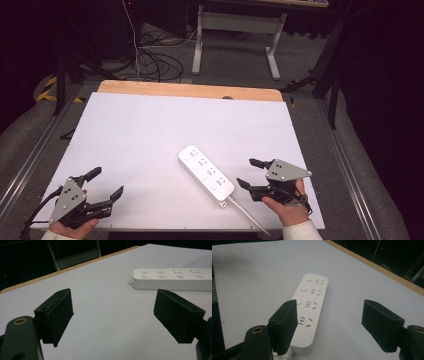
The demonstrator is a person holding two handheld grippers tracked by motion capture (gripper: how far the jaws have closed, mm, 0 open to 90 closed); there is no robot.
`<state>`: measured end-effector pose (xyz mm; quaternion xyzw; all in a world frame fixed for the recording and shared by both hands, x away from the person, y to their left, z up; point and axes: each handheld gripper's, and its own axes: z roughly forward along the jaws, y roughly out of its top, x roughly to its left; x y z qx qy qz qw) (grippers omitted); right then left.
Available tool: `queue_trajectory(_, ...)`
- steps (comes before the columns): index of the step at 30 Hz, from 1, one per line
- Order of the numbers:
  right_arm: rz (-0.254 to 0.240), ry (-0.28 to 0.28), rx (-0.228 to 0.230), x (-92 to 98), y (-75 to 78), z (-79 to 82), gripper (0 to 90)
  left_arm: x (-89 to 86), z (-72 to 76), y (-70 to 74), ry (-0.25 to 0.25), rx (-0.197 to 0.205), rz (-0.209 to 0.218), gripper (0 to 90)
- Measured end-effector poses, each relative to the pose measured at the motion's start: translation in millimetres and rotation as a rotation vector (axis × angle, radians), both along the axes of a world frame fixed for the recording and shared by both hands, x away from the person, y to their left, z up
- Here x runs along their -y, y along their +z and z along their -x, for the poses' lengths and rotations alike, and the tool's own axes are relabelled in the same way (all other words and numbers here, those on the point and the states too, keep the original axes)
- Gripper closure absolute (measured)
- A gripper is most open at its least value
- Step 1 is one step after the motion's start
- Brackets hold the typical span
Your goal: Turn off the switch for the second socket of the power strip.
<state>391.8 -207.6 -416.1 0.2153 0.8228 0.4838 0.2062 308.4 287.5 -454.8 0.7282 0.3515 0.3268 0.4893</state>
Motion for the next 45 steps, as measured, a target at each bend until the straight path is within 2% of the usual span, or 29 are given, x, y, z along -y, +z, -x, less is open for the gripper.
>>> queue_trajectory(5,0.007,0.014,-0.016,-9.7,2.5,-4.3,29.1,-0.1,-0.5,0.0,0.002,0.001,-0.009,16.5)
queue_trajectory(18,0.018,0.076,-0.019,-42.1,10.0,-10.6,29.2,0.0,0.4,0.5,-0.001,0.001,-0.007,16.8)
queue_trajectory(24,0.021,0.120,-0.017,-59.9,12.8,-11.5,29.4,0.5,1.1,0.9,-0.002,0.008,-0.011,17.2)
queue_trajectory(29,0.024,0.127,-0.025,-65.1,11.9,-12.2,29.7,0.3,1.3,0.9,-0.003,0.006,-0.008,17.3)
queue_trajectory(33,0.005,0.139,-0.048,-65.3,13.5,-11.3,31.7,0.3,1.8,1.4,-0.002,0.009,-0.009,17.8)
queue_trajectory(37,-0.007,0.166,-0.054,-66.5,13.5,-9.5,37.3,0.4,1.8,1.4,-0.002,0.008,-0.009,18.1)
queue_trajectory(42,-0.022,0.166,-0.062,-67.4,17.0,-8.6,43.2,1.0,1.7,1.2,-0.002,0.007,-0.006,18.1)
queue_trajectory(45,0.001,0.146,-0.118,-69.6,18.6,-9.0,47.3,0.7,1.5,1.1,-0.003,0.003,-0.006,18.1)
